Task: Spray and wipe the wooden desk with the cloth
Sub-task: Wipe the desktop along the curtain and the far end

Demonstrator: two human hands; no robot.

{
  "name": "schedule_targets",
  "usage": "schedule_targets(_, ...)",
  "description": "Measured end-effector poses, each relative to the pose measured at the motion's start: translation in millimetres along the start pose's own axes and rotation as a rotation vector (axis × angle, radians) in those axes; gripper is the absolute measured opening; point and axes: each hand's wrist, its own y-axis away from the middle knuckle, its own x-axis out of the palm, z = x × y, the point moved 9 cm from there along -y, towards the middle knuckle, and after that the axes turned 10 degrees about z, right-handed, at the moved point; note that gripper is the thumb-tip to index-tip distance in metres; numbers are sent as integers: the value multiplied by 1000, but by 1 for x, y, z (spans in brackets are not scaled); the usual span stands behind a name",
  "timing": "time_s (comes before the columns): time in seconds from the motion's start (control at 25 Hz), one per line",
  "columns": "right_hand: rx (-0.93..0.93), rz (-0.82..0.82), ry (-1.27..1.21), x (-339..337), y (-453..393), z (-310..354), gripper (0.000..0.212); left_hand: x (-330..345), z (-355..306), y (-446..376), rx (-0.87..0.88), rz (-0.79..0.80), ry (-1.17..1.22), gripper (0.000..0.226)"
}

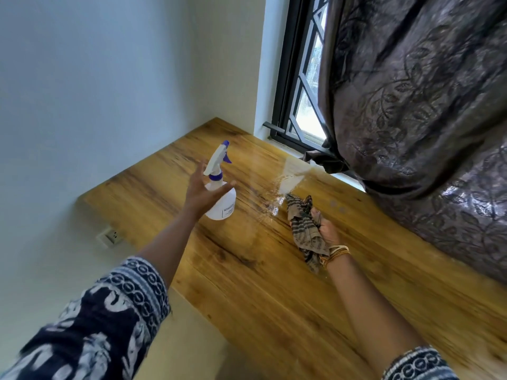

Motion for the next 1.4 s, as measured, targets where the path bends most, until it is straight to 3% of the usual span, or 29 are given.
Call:
schedule_targets(0.08, -56, -73, 205, -5, 1, 15, 40, -6, 21, 28, -92, -245, -57, 70)
schedule_targets(0.16, -158, -224, 538, -17, 3, 34, 32, 9, 41, 62, -188, -369, -65, 55)
schedule_targets(0.24, -277, -282, 929, -12, 11, 42, 31, 43, 43, 84, -97, -294, -121, 25)
schedule_targets(0.32, -337, -202, 1481, 10, 14, 24, 36, 82, 27, 94, 60, -128, -259, 18)
schedule_targets(0.4, -383, -106, 1822, 24, 20, -5, 46, 113, 12, 96, 192, 10, -361, 11)
schedule_targets(0.52, -550, 104, 1969, 44, 40, -38, 49, 142, 0, 86, 281, 110, -442, 30)
schedule_targets(0.64, -601, 202, 2037, 35, 27, -26, 39, 156, 1, 67, 222, 143, -493, 42)
schedule_targets(0.76, -508, -11, 2074, -19, -31, 40, 38, 172, 9, 41, 209, 223, -644, 49)
schedule_targets(0.88, -304, -262, 1950, -97, -73, 110, 41, 178, 19, 29, 198, 239, -741, 51)
schedule_targets(1.0, -299, -347, 1897, -107, -72, 128, 42, 178, 23, 28, 200, 226, -749, 51)
schedule_targets(1.08, -425, -186, 1969, -66, -51, 97, 41, 178, 24, 28, 196, 235, -754, 51)
schedule_targets(1.2, -678, 359, 1998, 2, 18, 4, 39, 178, 24, 28, 190, 235, -758, 52)
schedule_targets(1.28, -742, 614, 1973, 11, 28, -10, 36, 178, 26, 29, 188, 236, -767, 53)
schedule_targets(1.32, -750, 620, 2006, 6, 11, 4, 36, 178, 28, 29, 184, 236, -771, 53)
schedule_targets(1.4, -678, 380, 2026, -12, -47, 54, 37, 178, 27, 27, 183, 237, -762, 51)
